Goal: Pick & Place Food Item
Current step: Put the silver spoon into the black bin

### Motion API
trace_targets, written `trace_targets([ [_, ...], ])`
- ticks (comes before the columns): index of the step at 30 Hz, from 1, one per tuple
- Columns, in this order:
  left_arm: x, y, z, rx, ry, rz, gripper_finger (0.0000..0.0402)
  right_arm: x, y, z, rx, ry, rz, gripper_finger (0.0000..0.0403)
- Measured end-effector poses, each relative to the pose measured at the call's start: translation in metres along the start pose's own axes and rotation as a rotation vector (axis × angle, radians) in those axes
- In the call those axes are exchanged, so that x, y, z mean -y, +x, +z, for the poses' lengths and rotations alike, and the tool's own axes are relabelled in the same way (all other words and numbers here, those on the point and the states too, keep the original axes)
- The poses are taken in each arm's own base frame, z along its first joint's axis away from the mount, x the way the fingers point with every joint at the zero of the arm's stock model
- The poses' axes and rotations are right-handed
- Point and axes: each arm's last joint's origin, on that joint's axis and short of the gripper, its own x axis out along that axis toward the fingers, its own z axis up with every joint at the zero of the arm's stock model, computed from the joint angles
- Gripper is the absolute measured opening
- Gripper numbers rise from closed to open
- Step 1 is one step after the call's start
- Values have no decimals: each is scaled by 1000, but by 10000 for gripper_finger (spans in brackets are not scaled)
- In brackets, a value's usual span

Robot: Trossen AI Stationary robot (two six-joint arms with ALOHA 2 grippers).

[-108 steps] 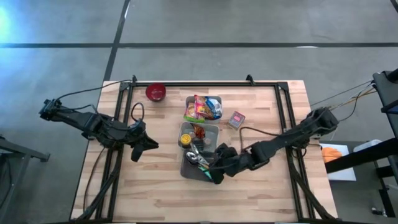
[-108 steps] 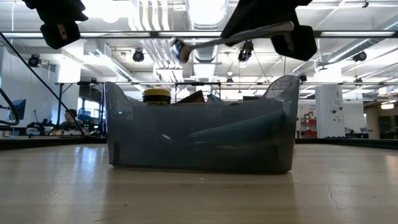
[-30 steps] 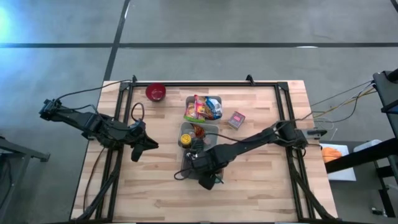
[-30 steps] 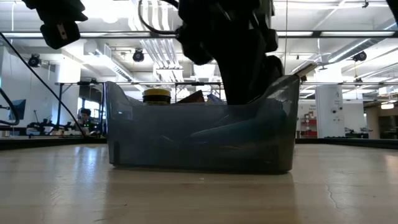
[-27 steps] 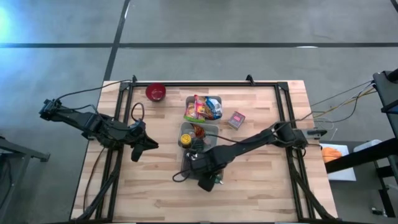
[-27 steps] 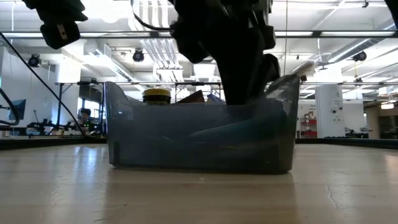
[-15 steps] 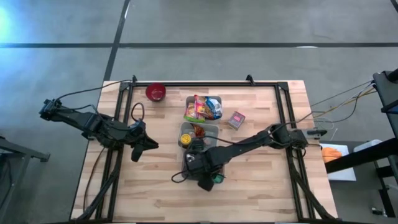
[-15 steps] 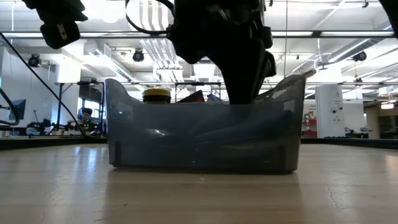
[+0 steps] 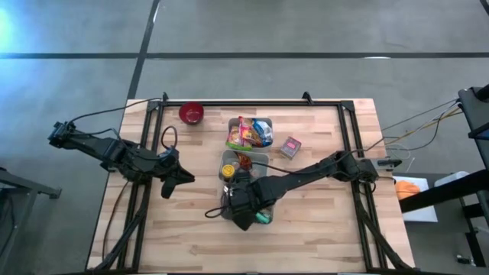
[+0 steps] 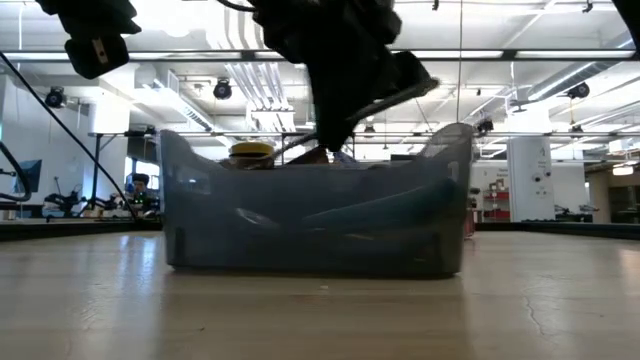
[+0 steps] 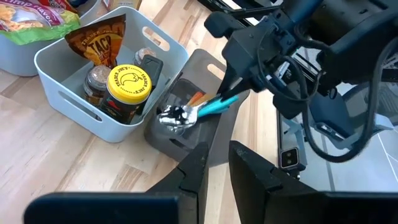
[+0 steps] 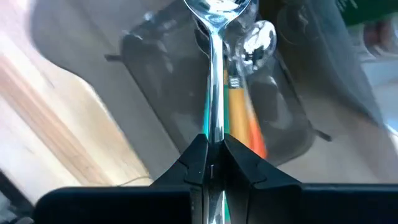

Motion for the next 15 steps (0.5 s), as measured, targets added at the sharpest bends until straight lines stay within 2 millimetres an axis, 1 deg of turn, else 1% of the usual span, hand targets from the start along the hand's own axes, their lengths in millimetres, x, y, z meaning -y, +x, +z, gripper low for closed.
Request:
trace_targets([
  [3, 0, 0, 0, 0, 0, 0, 67, -3, 4, 2, 48, 48, 18, 19],
  [7, 0, 0, 0, 0, 0, 0, 67, -5, 11, -2, 101, 108, 12, 19],
  [10, 0, 0, 0, 0, 0, 0, 67, -6, 17, -5, 132, 122, -5, 19],
  [15, 0, 0, 0, 0, 0, 0, 67, -3, 32, -11, 136, 112, -22, 19],
])
